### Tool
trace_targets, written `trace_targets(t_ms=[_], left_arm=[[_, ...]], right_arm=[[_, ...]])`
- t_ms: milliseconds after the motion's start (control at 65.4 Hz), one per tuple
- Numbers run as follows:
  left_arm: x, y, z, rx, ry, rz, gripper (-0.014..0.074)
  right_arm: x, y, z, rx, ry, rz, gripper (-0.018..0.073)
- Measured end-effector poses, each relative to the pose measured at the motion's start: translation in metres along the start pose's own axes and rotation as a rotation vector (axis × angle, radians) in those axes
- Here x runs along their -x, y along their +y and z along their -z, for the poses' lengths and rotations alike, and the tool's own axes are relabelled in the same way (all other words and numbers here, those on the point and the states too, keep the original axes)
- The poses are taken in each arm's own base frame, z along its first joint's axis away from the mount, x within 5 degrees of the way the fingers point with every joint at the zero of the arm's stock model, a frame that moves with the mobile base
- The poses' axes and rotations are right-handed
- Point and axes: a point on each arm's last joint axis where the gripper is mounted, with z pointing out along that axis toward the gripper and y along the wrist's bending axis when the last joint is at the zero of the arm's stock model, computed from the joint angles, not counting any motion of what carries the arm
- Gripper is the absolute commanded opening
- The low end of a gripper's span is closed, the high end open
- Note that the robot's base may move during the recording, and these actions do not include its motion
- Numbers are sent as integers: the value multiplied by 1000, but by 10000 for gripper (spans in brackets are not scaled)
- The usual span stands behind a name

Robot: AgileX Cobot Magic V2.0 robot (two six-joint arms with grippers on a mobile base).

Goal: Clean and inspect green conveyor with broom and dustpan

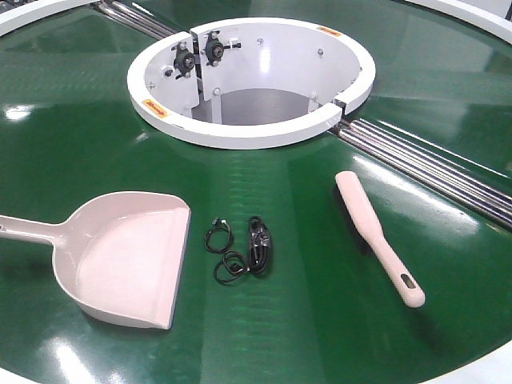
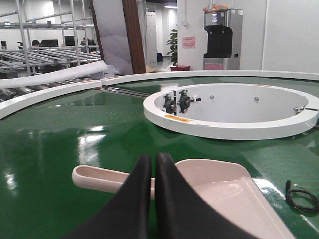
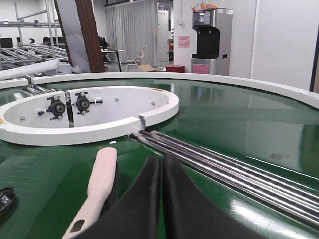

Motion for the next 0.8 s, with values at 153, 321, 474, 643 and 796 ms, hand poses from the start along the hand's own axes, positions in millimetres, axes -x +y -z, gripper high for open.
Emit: trace_targets(t_ms=[153,321,474,643,796], left_arm=[[0,0,0,0,0,0,-6],[0,0,0,0,0,0,-6],[1,0,0,1,-14,0,-6],[15,1,1,15,-163,5,-6],[43,4,4,15,-181,13,-6]], right_arm=[[0,0,0,0,0,0,-9],[0,0,0,0,0,0,-9],[0,0,0,0,0,0,-9],[0,0,0,0,0,0,-9],[0,0,0,0,0,0,-9]])
